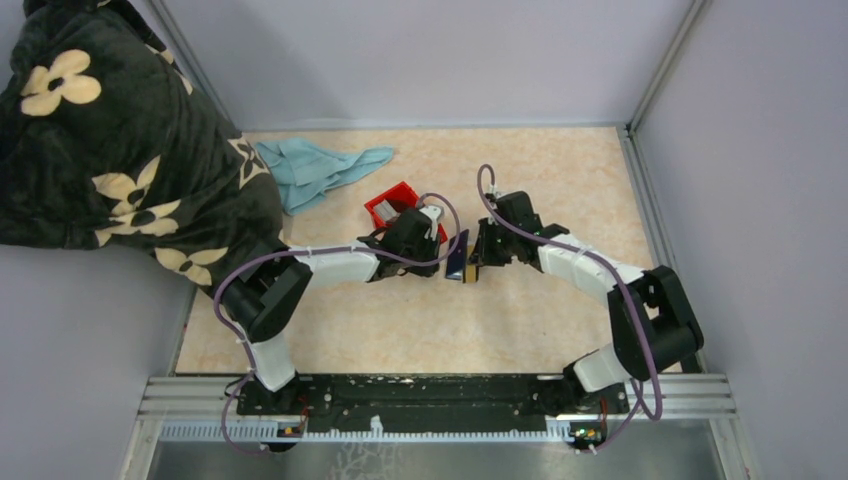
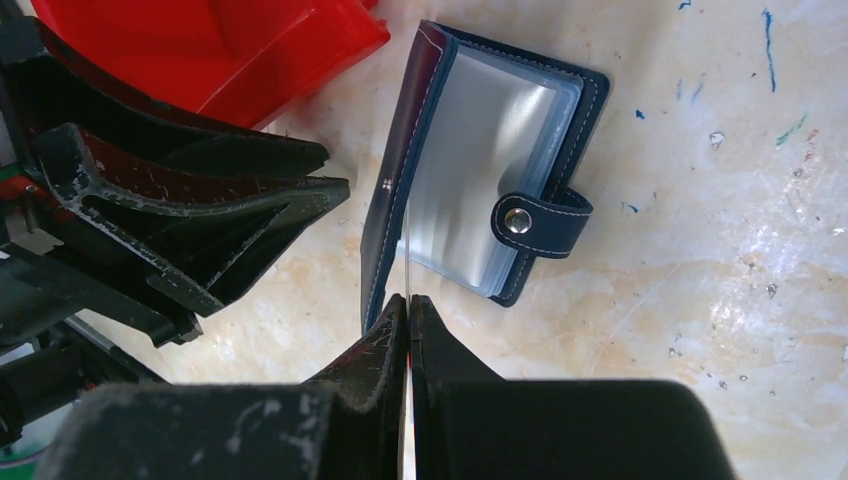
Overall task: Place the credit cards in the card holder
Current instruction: Open the card holder at the center of the board.
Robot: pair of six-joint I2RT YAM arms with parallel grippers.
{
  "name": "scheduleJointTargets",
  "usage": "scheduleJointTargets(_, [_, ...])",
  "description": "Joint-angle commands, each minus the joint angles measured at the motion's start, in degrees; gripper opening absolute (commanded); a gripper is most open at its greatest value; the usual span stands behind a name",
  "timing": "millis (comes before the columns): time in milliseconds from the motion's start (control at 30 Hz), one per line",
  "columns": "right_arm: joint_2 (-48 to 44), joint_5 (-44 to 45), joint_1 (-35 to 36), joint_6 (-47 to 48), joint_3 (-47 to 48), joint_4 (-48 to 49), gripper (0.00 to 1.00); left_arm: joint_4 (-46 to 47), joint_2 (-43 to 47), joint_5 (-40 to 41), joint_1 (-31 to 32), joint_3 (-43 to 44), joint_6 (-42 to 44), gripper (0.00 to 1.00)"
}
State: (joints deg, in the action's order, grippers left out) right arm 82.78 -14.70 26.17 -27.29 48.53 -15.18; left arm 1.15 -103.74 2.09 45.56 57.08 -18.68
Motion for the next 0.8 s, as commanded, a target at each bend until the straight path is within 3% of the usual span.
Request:
scheduleJointTargets(0, [0.93, -1.12, 0.9, -1.36, 3.16, 4.56, 0.0, 0.4, 1.04, -0.35, 0.36, -1.26, -1.01, 0.34])
scheduleJointTargets(433, [3.14, -0.37, 2.13, -1.92, 4.47, 6.41, 0.0, 3.51, -2.41, -3.58, 0.99, -0.08, -0.96, 0.34])
scheduleJointTargets(767, [5.77, 6.12, 0.89, 1.81, 6.15, -0.18, 0.0, 1.8, -5.5, -2.51, 2.62, 3.84, 0.1, 0.34])
